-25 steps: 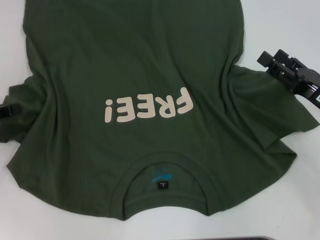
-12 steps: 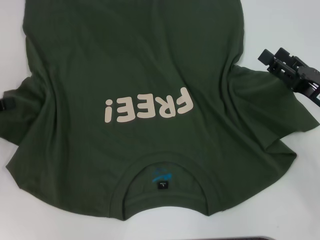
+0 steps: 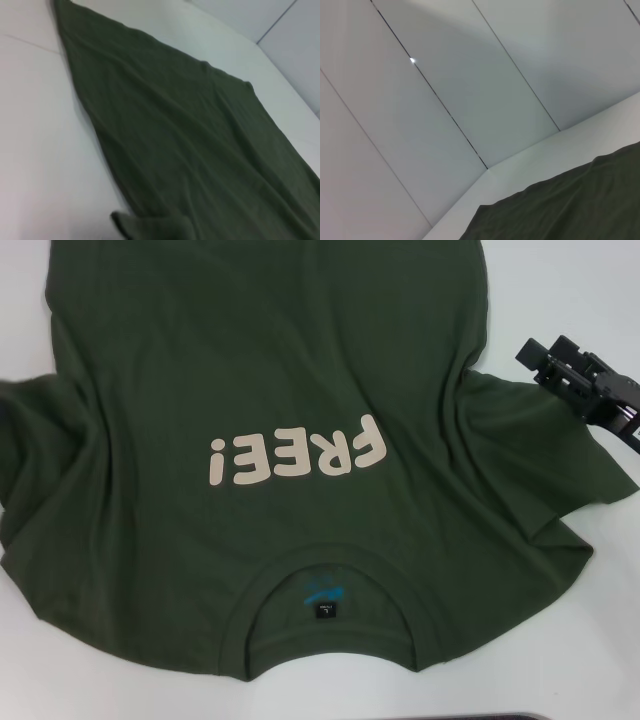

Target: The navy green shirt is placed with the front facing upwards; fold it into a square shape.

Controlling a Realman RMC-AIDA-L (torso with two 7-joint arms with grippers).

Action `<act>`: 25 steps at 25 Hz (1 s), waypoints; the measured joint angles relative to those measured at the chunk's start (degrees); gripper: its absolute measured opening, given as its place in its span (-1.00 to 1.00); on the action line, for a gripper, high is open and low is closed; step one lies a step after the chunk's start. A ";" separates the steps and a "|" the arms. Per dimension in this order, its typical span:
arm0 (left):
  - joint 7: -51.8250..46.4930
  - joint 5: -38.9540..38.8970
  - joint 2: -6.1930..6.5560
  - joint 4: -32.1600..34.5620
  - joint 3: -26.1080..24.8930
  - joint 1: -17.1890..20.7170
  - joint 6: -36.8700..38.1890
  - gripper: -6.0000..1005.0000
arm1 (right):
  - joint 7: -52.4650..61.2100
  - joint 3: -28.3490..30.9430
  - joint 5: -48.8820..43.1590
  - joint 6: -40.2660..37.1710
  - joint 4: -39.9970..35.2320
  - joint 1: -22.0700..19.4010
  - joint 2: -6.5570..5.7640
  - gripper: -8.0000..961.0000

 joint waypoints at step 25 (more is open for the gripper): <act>-6.72 0.27 -1.81 7.90 -2.46 -0.60 7.63 -0.98 | 0.00 -0.15 0.00 0.20 0.04 0.35 0.00 0.84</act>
